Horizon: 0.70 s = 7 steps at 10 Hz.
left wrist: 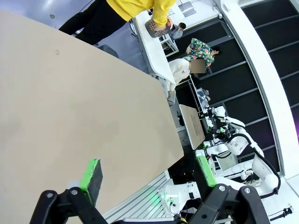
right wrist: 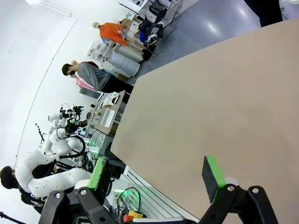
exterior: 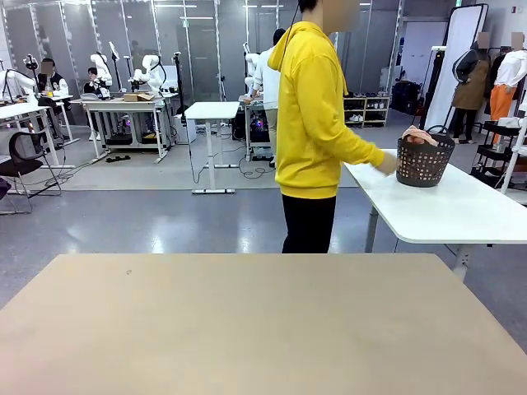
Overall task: Fold the towel.
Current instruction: Grab the top end of the 100 cm Hotel Towel extended by the human.
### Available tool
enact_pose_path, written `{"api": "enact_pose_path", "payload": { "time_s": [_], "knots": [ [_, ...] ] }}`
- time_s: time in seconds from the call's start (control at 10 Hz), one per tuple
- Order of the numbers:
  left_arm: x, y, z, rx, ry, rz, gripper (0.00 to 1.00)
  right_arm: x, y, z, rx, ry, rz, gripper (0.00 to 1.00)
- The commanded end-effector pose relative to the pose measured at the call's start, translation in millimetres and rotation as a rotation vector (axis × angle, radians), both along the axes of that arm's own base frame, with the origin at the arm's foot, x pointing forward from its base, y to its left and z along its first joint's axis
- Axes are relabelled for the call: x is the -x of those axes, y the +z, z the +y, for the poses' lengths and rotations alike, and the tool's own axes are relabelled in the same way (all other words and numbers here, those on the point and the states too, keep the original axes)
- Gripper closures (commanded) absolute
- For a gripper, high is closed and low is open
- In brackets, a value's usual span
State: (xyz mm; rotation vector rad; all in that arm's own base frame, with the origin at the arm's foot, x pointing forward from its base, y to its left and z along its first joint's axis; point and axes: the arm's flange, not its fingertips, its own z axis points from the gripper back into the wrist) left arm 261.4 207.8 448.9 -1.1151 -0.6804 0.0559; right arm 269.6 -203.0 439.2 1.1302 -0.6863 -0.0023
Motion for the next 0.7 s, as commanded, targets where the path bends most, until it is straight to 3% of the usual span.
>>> {"api": "enact_pose_path", "payload": {
  "time_s": [0.0, 0.6],
  "knots": [
    [-1.3, 0.8, 0.6, 0.016, -0.005, -0.021, 0.00, -1.2, 1.2, -1.1, -0.009, -0.002, -0.017, 0.00],
    [-1.3, 0.8, 0.6, 0.016, -0.005, -0.021, 0.00, -1.2, 1.2, -1.1, -0.009, -0.002, -0.017, 0.00]
  ]
}}
